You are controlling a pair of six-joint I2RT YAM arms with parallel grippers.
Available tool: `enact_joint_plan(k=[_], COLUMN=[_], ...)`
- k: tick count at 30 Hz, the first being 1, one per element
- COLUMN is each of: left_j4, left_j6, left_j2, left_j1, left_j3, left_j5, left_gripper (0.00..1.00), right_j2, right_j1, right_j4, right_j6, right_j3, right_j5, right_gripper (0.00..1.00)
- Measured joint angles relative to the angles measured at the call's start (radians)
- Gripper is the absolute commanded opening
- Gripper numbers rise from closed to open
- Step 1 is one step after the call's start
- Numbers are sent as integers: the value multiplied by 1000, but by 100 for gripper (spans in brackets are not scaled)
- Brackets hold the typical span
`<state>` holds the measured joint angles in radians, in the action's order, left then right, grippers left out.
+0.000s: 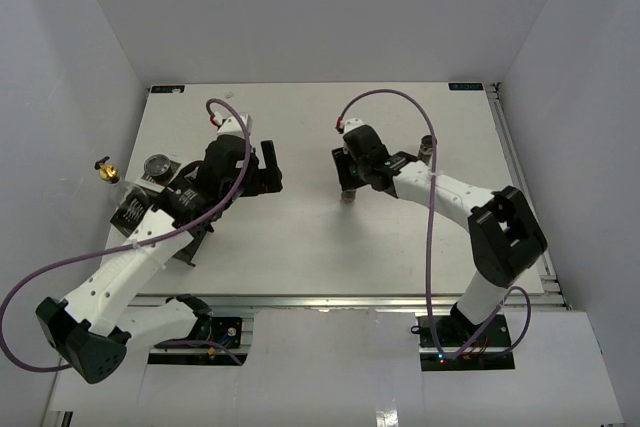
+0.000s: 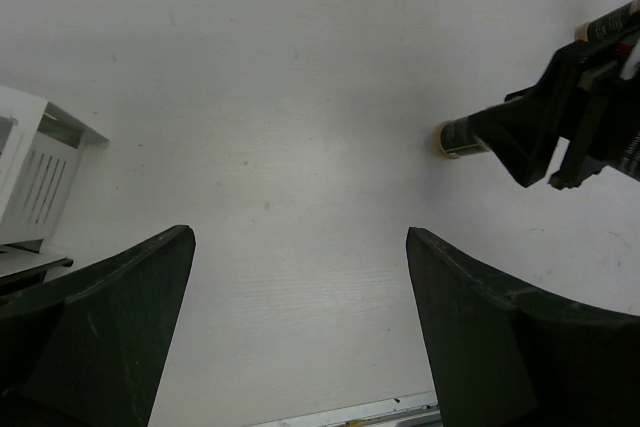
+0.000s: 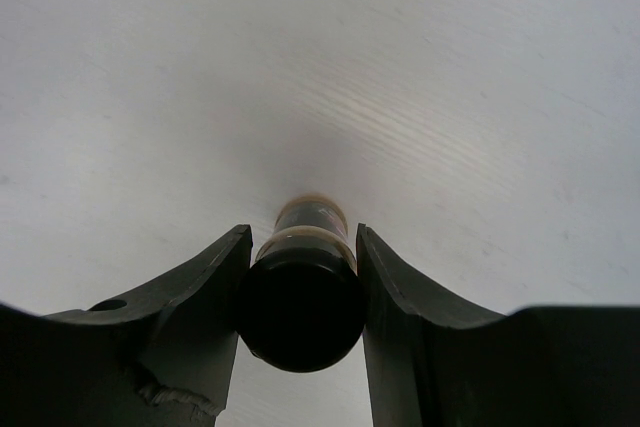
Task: Organize the condiment bottles
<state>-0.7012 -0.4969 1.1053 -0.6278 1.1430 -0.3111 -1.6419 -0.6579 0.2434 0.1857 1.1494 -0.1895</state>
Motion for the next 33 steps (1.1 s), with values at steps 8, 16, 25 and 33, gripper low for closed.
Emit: enact_joint_plan(k=[8,16,25,33], left_j4=[-86,-110,-107,-108], left_j6=[-6,-13,-15,-12], left_j2=[-80,-105,-111,-112], left_j1=[5,7,7,7], left_j3=[24,22,16,16], left_j5=[-33,-42,-39,-35], left_gripper=[98,98,98,98], right_j2=[-176,-224,-265,-284], right_j1=[-210,-284,-300,-301], right_j4=[17,43,66,81], right_j6=[26,42,44,47], right_j3=[203,269,301,329], right_j5=[-62,-93,-126,-129], right_gripper=[20,33,50,65])
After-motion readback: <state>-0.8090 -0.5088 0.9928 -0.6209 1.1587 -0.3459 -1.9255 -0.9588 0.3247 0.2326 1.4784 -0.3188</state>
